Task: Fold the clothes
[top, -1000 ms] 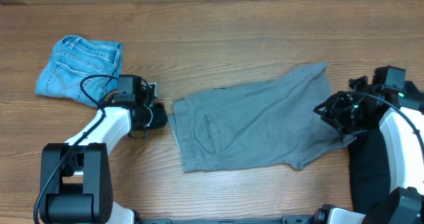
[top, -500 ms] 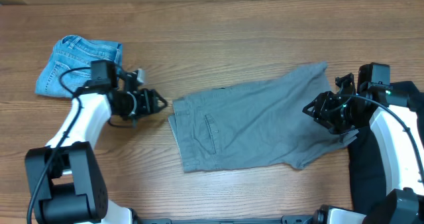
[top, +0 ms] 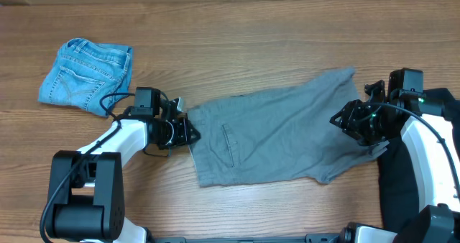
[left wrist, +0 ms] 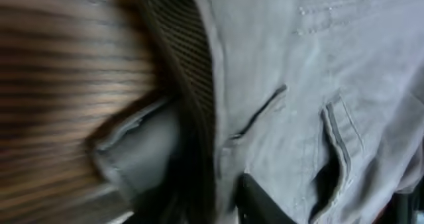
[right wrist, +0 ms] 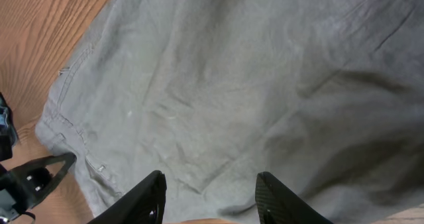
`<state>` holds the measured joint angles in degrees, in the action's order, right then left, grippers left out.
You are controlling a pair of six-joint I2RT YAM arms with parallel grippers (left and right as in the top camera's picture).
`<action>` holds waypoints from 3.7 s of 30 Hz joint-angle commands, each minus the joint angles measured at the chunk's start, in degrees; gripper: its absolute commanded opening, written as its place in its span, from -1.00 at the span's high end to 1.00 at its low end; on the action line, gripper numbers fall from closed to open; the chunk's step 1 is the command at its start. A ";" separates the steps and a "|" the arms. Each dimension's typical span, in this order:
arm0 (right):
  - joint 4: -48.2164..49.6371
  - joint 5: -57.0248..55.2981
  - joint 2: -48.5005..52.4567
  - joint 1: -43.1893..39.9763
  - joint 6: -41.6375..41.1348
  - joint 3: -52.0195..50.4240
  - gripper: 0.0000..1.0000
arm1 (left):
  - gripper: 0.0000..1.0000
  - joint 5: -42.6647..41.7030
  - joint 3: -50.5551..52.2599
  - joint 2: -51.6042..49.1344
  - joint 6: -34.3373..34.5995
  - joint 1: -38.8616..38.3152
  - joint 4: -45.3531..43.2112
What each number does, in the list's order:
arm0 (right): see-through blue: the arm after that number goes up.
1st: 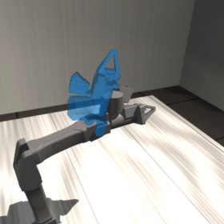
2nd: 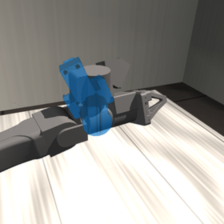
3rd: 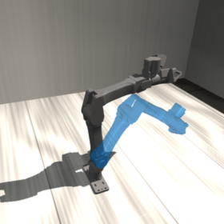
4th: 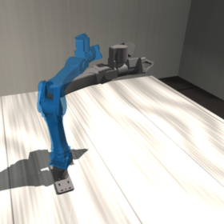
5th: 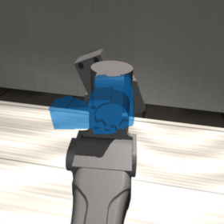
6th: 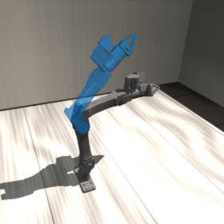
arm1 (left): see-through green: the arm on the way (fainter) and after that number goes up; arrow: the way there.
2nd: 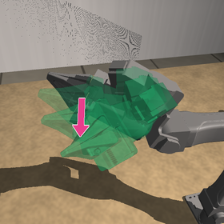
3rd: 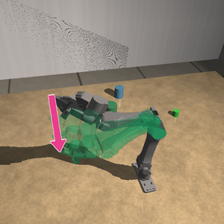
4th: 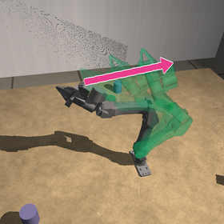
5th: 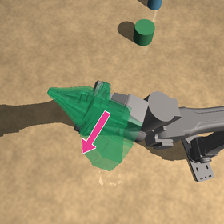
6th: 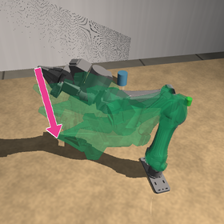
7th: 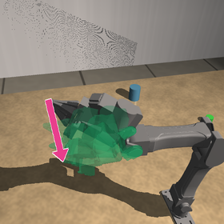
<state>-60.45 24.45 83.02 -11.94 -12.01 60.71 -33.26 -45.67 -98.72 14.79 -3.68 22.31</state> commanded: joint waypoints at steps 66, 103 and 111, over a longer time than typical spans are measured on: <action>3.41 -14.58 8.39 -9.92 -15.41 -8.57 0.11 | 0.04 18.23 0.98 -0.61 -4.92 1.51 3.56; 2.89 -21.88 8.39 -13.31 -15.96 -10.60 0.92 | -0.01 20.81 0.98 -0.61 -1.84 1.55 3.15; 2.25 -13.81 7.48 -13.68 -11.02 -7.28 0.54 | -0.28 18.34 0.83 -0.61 -1.92 1.53 2.91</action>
<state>-58.30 7.22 91.39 -25.52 -26.98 49.52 -24.23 -47.31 -96.73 12.10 -3.36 24.21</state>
